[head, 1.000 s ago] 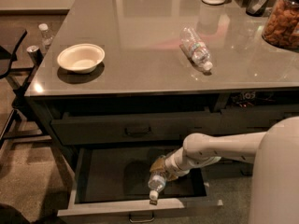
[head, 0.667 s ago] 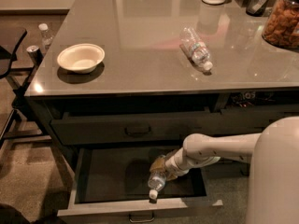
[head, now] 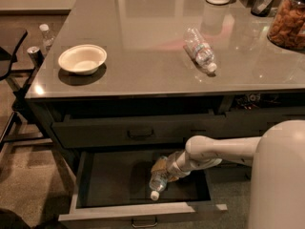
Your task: Place blue plastic bottle into middle drawer
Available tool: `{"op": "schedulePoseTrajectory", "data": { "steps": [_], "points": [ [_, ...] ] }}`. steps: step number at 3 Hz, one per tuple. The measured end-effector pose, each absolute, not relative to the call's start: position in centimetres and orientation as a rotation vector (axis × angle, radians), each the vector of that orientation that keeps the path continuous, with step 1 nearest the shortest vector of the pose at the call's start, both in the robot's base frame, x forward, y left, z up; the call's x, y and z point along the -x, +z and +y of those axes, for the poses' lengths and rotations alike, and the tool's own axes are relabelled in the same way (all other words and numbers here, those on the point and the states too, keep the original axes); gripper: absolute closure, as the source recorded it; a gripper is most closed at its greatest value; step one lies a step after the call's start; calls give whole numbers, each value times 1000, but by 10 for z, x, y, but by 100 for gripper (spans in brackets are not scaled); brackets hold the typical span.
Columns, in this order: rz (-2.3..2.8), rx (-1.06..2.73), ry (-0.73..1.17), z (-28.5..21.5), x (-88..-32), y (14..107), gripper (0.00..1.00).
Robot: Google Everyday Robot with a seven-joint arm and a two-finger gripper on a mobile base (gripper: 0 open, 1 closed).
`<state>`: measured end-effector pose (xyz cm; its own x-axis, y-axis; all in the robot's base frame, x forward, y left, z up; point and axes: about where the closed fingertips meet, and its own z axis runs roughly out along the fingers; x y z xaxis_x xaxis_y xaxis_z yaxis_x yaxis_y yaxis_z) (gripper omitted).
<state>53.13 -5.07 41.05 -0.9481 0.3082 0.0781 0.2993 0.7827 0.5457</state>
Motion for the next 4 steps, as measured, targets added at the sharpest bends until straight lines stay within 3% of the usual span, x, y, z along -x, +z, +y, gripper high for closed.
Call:
{"op": "schedulePoseTrajectory", "data": {
  "steps": [1,4],
  "points": [
    [2936,-462,967,-26,-543,396,100],
    [2942,-407,1009,-28,-541,371,100]
  ]
}}
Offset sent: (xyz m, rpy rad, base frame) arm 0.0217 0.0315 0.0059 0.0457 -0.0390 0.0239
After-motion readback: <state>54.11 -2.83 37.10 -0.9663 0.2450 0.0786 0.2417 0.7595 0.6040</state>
